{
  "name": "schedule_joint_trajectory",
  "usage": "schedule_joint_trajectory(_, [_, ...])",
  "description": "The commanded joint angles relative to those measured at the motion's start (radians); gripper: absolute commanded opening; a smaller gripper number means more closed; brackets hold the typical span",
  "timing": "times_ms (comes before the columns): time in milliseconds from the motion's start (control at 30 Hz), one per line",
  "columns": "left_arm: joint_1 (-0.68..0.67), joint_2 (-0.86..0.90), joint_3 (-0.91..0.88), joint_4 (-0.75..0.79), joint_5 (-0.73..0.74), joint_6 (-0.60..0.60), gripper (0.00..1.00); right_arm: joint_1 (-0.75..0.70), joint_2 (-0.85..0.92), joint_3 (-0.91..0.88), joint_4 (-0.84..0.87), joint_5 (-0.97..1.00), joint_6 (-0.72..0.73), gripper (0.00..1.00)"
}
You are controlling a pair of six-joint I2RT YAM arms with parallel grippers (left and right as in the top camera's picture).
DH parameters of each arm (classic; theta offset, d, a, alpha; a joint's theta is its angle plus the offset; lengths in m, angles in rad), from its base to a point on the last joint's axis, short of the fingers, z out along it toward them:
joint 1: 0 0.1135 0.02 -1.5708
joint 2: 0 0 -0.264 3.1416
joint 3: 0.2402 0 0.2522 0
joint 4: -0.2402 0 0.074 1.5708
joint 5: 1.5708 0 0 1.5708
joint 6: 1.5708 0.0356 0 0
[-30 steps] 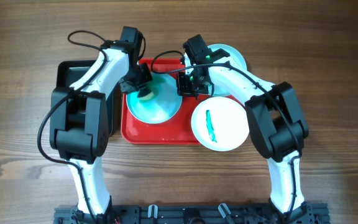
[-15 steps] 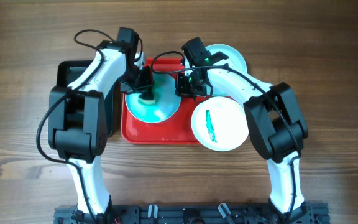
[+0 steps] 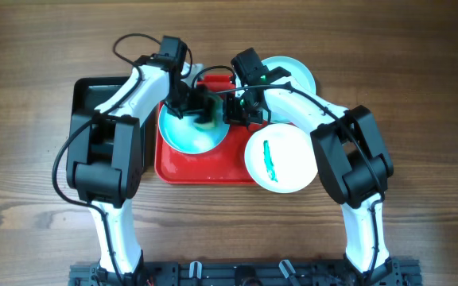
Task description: Clean dirty plates on tray and stack at the side
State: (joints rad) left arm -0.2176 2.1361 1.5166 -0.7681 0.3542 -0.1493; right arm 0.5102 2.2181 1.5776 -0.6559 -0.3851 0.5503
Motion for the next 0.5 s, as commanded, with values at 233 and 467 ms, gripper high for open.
schedule_joint_trajectory(233, [0.012, -0.032, 0.002, -0.131, -0.526, -0.336, 0.04, 0.009, 0.017, -0.024, 0.000, 0.011, 0.010, 0.04])
schedule_joint_trajectory(467, [0.028, -0.105, 0.039, -0.363, -0.089, 0.001, 0.04, 0.009, 0.017, -0.024, 0.000, 0.010, 0.010, 0.04])
